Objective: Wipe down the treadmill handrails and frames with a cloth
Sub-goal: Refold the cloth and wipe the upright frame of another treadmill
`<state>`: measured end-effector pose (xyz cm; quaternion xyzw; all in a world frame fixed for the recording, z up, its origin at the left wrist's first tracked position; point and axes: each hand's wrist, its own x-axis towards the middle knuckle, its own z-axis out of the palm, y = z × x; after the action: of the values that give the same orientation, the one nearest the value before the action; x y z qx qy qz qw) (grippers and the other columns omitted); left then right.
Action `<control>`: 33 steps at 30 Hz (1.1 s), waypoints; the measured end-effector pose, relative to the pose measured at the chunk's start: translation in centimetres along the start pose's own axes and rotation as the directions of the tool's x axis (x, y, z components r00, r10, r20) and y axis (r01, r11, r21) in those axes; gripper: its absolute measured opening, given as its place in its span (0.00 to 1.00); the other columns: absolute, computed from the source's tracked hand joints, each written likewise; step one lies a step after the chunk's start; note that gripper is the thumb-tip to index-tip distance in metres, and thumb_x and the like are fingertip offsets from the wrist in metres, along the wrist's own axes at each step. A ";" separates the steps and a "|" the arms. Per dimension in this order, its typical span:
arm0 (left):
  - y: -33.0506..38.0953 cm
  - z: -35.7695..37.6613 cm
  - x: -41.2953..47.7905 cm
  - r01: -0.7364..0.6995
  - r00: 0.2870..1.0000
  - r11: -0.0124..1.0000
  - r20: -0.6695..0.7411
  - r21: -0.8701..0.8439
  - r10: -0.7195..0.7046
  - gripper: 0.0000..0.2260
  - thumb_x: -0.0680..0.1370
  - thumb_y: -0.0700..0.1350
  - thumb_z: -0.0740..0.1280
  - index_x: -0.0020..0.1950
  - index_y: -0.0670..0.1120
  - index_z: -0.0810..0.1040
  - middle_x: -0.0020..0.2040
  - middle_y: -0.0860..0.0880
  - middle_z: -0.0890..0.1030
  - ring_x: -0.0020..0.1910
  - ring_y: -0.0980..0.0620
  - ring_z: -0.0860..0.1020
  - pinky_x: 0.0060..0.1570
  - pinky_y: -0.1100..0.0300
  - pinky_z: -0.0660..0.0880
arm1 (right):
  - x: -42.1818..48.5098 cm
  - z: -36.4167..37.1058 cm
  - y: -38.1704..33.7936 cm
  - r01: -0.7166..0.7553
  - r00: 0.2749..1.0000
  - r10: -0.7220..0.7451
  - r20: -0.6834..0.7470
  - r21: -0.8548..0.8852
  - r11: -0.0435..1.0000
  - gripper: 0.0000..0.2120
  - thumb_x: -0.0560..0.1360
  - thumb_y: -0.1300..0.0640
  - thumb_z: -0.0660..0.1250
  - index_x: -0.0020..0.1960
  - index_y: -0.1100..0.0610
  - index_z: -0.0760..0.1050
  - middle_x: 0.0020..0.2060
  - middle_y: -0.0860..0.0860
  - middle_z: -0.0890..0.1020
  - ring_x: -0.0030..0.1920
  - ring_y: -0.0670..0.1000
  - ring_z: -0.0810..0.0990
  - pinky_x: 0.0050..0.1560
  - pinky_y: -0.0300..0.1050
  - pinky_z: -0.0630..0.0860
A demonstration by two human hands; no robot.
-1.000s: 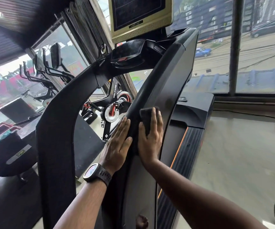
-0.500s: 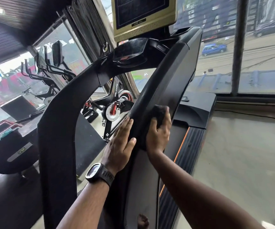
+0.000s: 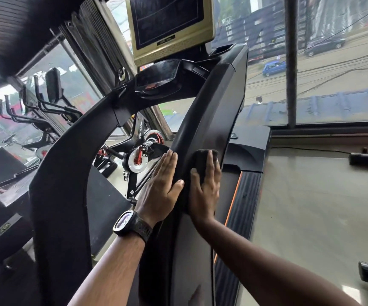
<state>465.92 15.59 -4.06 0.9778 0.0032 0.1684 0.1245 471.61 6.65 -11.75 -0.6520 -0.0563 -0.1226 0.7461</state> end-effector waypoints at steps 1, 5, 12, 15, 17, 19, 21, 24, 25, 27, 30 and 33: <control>0.1 0.0 0.5 0.000 1.000 1.000 0.004 0.000 0.000 0.33 0.77 0.52 0.57 0.81 0.46 0.53 0.81 0.50 0.51 0.79 0.59 0.48 0.77 0.63 0.47 | 0.4 0.1 0.2 0.053 0.999 -0.053 0.000 -0.003 0.999 0.32 0.77 0.40 0.56 0.80 0.40 0.58 0.80 0.44 0.61 0.77 0.47 0.62 0.70 0.46 0.63; 0.5 0.2 2.2 0.027 1.000 1.000 0.013 -0.009 -0.027 0.33 0.77 0.52 0.57 0.81 0.47 0.53 0.81 0.51 0.52 0.79 0.60 0.47 0.78 0.59 0.49 | 4.5 0.1 2.2 -0.196 0.981 0.196 0.003 -0.043 0.980 0.29 0.79 0.42 0.55 0.80 0.37 0.56 0.80 0.46 0.61 0.75 0.56 0.68 0.71 0.53 0.67; 1.1 0.4 4.4 0.068 0.998 0.997 -0.007 0.023 -0.068 0.34 0.76 0.52 0.58 0.81 0.48 0.54 0.81 0.54 0.52 0.78 0.63 0.47 0.77 0.63 0.48 | 4.4 0.4 0.0 0.153 0.988 -0.152 0.031 -0.005 0.988 0.27 0.80 0.43 0.56 0.80 0.40 0.59 0.80 0.42 0.62 0.79 0.48 0.60 0.75 0.49 0.62; 1.2 0.3 4.8 0.072 0.997 0.996 0.001 0.043 -0.072 0.34 0.76 0.52 0.59 0.81 0.50 0.54 0.81 0.56 0.51 0.74 0.72 0.43 0.72 0.72 0.45 | 6.3 0.5 0.5 -0.017 1.000 0.017 -0.018 -0.011 1.000 0.27 0.81 0.42 0.53 0.80 0.38 0.57 0.79 0.44 0.62 0.78 0.51 0.63 0.73 0.56 0.65; 1.3 0.4 5.4 0.085 0.996 0.996 -0.002 0.038 -0.085 0.35 0.76 0.52 0.59 0.81 0.50 0.53 0.81 0.55 0.51 0.75 0.70 0.43 0.72 0.72 0.44 | 5.9 0.5 0.0 -0.173 0.985 0.173 0.005 -0.007 0.985 0.27 0.81 0.43 0.53 0.80 0.38 0.56 0.80 0.45 0.60 0.77 0.53 0.63 0.73 0.53 0.62; 1.4 0.4 5.7 0.098 0.995 0.994 0.002 0.040 -0.098 0.35 0.75 0.53 0.58 0.81 0.49 0.53 0.81 0.55 0.51 0.78 0.65 0.46 0.75 0.67 0.47 | 5.0 0.2 -0.6 -0.057 0.997 0.057 0.043 0.006 0.998 0.27 0.81 0.43 0.55 0.80 0.38 0.56 0.80 0.43 0.60 0.78 0.50 0.61 0.74 0.51 0.60; 1.4 0.4 5.7 0.099 0.995 0.995 0.007 0.025 -0.100 0.35 0.75 0.52 0.56 0.81 0.49 0.53 0.81 0.55 0.51 0.78 0.64 0.47 0.76 0.65 0.47 | 5.3 -0.1 -0.7 0.147 0.985 -0.144 0.092 -0.031 0.989 0.27 0.80 0.41 0.56 0.79 0.37 0.58 0.80 0.41 0.59 0.79 0.48 0.57 0.75 0.48 0.59; 1.5 0.5 5.5 0.088 0.996 0.996 0.004 0.005 -0.088 0.34 0.76 0.49 0.59 0.81 0.48 0.53 0.80 0.56 0.51 0.77 0.66 0.46 0.75 0.68 0.45 | 8.3 0.1 0.2 0.081 0.995 -0.078 0.053 -0.055 0.995 0.27 0.80 0.41 0.54 0.79 0.38 0.58 0.79 0.43 0.62 0.78 0.50 0.62 0.73 0.52 0.64; 1.5 0.5 5.5 0.084 0.996 0.996 0.003 0.001 -0.084 0.34 0.76 0.49 0.60 0.81 0.48 0.54 0.80 0.56 0.51 0.77 0.66 0.46 0.75 0.68 0.45 | 8.7 0.3 0.2 -0.044 0.999 0.044 0.024 -0.019 0.999 0.27 0.81 0.41 0.54 0.80 0.39 0.57 0.79 0.44 0.62 0.77 0.52 0.64 0.72 0.53 0.64; 1.5 0.4 5.7 0.088 0.996 0.996 0.001 -0.004 -0.088 0.34 0.76 0.48 0.60 0.81 0.48 0.54 0.80 0.57 0.51 0.77 0.67 0.46 0.75 0.68 0.45 | 7.9 0.3 -0.3 -0.204 0.978 0.204 0.036 0.005 0.979 0.28 0.81 0.42 0.55 0.80 0.38 0.55 0.80 0.45 0.60 0.76 0.55 0.65 0.71 0.53 0.62; 1.7 0.2 5.7 0.108 0.994 0.994 0.005 -0.001 -0.108 0.34 0.75 0.49 0.60 0.81 0.50 0.55 0.79 0.59 0.51 0.76 0.70 0.46 0.74 0.71 0.46 | 6.1 -0.2 -0.5 0.103 0.990 -0.101 0.095 -0.009 0.995 0.30 0.79 0.41 0.56 0.80 0.38 0.55 0.80 0.44 0.59 0.79 0.51 0.58 0.75 0.50 0.59; 1.9 0.2 6.0 0.112 0.994 0.993 -0.009 0.039 -0.112 0.34 0.74 0.50 0.61 0.81 0.51 0.56 0.78 0.61 0.52 0.75 0.72 0.46 0.72 0.72 0.46 | 9.1 0.1 0.7 0.213 0.973 -0.203 0.112 -0.084 0.974 0.28 0.79 0.43 0.57 0.79 0.38 0.57 0.79 0.43 0.62 0.80 0.51 0.58 0.74 0.51 0.61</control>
<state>471.54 14.00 -1.83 0.9778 0.0616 0.1646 0.1145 480.53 5.88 -10.22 -0.6829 -0.1567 -0.1687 0.6932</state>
